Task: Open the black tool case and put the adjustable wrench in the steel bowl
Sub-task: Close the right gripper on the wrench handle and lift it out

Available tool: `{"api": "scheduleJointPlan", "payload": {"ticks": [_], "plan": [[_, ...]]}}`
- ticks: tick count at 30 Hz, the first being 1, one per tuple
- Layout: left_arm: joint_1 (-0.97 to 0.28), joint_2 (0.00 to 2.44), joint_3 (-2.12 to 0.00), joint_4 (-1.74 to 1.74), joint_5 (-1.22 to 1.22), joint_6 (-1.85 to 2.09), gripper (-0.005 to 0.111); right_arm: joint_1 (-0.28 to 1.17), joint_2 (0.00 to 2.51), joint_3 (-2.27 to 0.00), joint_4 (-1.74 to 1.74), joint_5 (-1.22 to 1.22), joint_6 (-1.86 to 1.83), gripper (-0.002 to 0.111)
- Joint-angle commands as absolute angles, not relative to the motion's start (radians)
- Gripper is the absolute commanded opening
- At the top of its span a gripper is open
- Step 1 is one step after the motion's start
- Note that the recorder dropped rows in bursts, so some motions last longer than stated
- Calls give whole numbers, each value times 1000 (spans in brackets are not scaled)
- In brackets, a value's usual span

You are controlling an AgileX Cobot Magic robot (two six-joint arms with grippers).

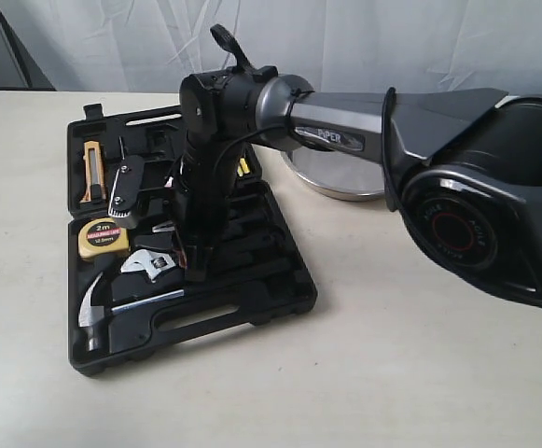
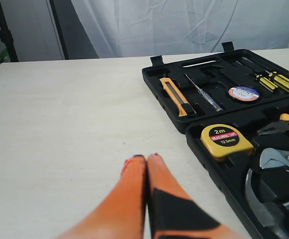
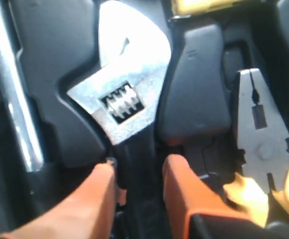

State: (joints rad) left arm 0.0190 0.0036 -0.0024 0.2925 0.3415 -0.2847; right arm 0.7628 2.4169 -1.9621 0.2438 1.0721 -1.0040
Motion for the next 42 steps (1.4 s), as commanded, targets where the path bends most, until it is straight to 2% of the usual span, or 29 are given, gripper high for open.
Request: {"api": "scheduleJointPlan", "payload": {"ticks": [1,7,21,23,30,33,42], "plan": [[17,0,0,293,336,-286,0,759,2458,-1947,236,1116,-994,47],[17,0,0,293,336,-286,0,759,2456,-1947,158,1196,-994,48],[17,0,0,293,336,-286,0,757,2514,-1945,144,1199,-988,47],[17,0,0,293,336,-286,0,757,2520,-1938,147,1191,-988,43],[17,0,0,293,336,-286,0,757,2524,-1918,141,1176,-963,15],[17,0,0,293,336,-286,0,757,2522,-1918,147,1179,-927,-1],[17,0,0,293,336,-286,0,757,2413,-1918,210,1192,-923,-1]]}}
